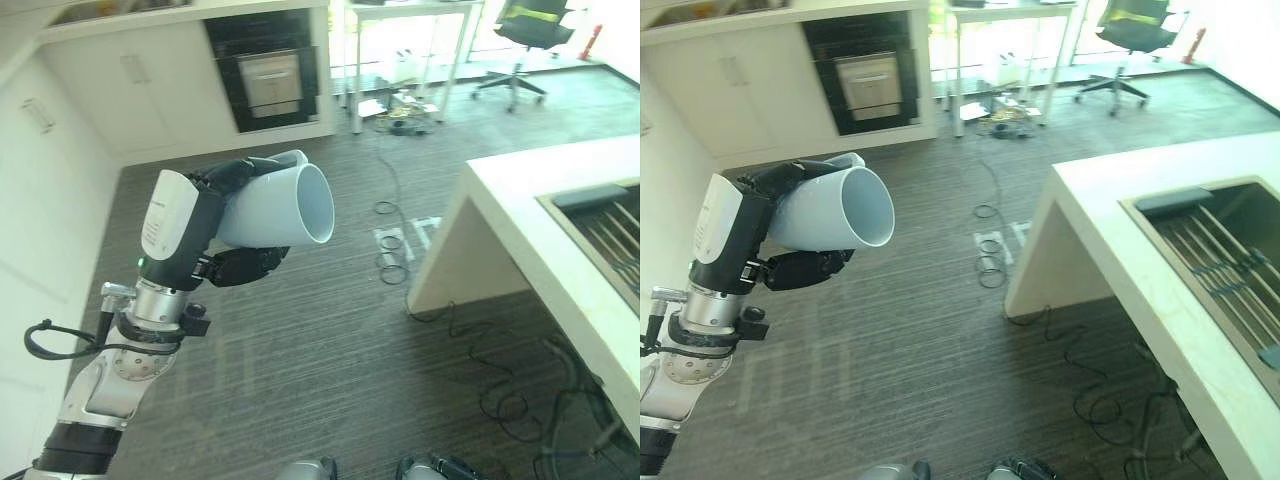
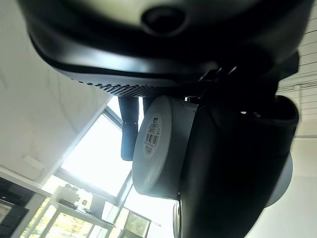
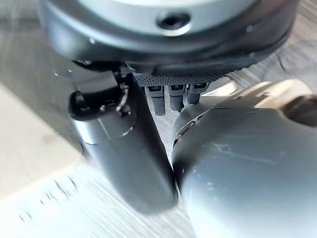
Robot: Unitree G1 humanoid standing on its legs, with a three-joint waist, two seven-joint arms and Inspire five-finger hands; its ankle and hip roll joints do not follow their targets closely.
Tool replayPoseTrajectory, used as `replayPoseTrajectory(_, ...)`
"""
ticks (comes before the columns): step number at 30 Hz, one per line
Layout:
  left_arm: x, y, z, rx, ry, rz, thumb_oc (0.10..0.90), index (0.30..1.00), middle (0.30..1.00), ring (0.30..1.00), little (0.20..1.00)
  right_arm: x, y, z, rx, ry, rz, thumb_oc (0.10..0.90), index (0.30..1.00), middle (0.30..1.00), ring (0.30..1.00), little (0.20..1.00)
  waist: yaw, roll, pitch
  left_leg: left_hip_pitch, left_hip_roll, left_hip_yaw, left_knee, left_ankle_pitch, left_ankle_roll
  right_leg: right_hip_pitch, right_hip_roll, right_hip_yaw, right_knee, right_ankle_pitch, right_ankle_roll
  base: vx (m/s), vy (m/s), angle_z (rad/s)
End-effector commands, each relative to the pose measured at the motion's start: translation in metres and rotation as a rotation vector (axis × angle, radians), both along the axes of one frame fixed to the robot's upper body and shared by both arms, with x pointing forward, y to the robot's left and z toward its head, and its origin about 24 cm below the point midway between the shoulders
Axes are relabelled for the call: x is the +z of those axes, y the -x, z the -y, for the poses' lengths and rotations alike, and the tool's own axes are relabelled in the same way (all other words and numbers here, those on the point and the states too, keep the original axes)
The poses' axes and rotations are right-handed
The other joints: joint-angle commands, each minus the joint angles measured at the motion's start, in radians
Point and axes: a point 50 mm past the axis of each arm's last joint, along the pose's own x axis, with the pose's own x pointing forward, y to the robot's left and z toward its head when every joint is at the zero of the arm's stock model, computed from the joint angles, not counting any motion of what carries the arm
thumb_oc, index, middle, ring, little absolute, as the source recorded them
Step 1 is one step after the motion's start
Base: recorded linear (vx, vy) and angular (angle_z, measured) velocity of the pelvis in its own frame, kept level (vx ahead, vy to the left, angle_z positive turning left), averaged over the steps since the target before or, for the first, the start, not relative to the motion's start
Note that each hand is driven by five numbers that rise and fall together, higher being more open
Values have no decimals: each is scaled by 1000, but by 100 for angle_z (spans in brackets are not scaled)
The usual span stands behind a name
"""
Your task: Place the dishes in the dishwasher.
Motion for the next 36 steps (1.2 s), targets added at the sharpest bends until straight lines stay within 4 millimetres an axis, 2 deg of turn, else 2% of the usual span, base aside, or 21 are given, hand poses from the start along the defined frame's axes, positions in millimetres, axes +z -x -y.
replayPoseTrajectory(1, 58, 8, 4, -14, 40, 277, 400, 300, 300, 300, 300, -1, -3, -17, 174, -67, 10, 800, 900, 900, 900, 900, -23, -14, -46, 26, 60, 92, -15, -79, -35, 37, -50, -49, -26, -3, 111, 46, -130, 15)
replayPoseTrajectory(3, 61, 10, 1, 15, 66, 281, 400, 300, 300, 300, 300, 0, -11, -19, 233, -64, 13, 800, 900, 900, 900, 900, -7, -14, -51, 22, 74, 89, -15, -75, -51, 43, -45, -57, -26, -20, 104, 50, -138, 8)
replayPoseTrajectory(8, 61, 11, -7, 51, 94, 277, 400, 300, 300, 300, 300, 3, -24, -19, 319, -45, 22, 800, 900, 900, 900, 900, 5, -14, -55, 17, 96, 80, -15, -64, -70, 51, -26, -52, -26, -45, 86, 29, -93, 26)
replayPoseTrajectory(13, 59, 12, -11, 82, 102, 246, 400, 300, 300, 300, 300, 2, -18, -8, 343, -21, -38, 800, 900, 900, 900, 900, 21, -11, -58, 10, 123, 83, -15, -52, -92, 62, -18, -77, -26, -63, 73, 14, -80, 18)
replayPoseTrajectory(15, 58, 16, -15, 70, 152, 250, 400, 300, 300, 300, 300, 2, -13, -3, 359, -13, -67, 800, 900, 900, 900, 900, 33, -9, -61, 4, 147, 90, -15, -40, -108, 73, -17, -104, -26, -73, 64, 36, -90, 32)
replayPoseTrajectory(20, 49, 20, -15, 75, 194, 200, 400, 300, 300, 300, 300, 2, -18, -6, 363, -22, -75, 800, 900, 900, 900, 900, 56, -5, -54, 1, 177, 91, -15, -25, -131, 105, -13, -147, -26, -92, 49, 32, -40, 42)
replayPoseTrajectory(26, 43, 20, -27, 130, 226, 119, 400, 300, 300, 300, 300, -1, -12, -8, 468, -12, -126, 800, 900, 900, 900, 900, 85, 1, -52, -9, 177, 73, -15, -10, -137, 115, -10, -169, -26, -98, 44, 54, -72, 34)
replayPoseTrajectory(27, 40, 21, -28, 141, 223, 88, 400, 300, 300, 300, 300, -1, -14, -10, 479, -12, -129, 800, 900, 900, 900, 900, 100, 7, -50, -13, 170, 57, -15, -7, -137, 114, -10, -172, -26, -100, 42, 25, -51, 11)
replayPoseTrajectory(30, 39, 24, -28, 124, 234, 67, 400, 300, 300, 300, 300, -1, -18, -10, 438, -8, -123, 800, 900, 900, 900, 900, 115, 20, -44, -9, 162, 52, -15, -4, -140, 111, -13, -181, -26, -98, 43, -3, 4, 16)
replayPoseTrajectory(34, 38, 26, -27, 75, 256, 78, 400, 300, 300, 300, 300, 1, -20, 0, 333, 22, -104, 800, 900, 900, 900, 900, 100, 36, -40, -15, 185, 126, -15, 12, -144, 109, -44, -219, -26, -80, 53, -122, 124, 21)
replayPoseTrajectory(36, 40, 27, -30, 56, 272, 79, 400, 300, 300, 300, 300, 1, -17, 2, 290, 23, -80, 800, 900, 900, 900, 900, 97, 38, -40, -12, 177, 126, -15, 4, -137, 110, -61, -230, -26, -71, 63, -78, 159, 78)
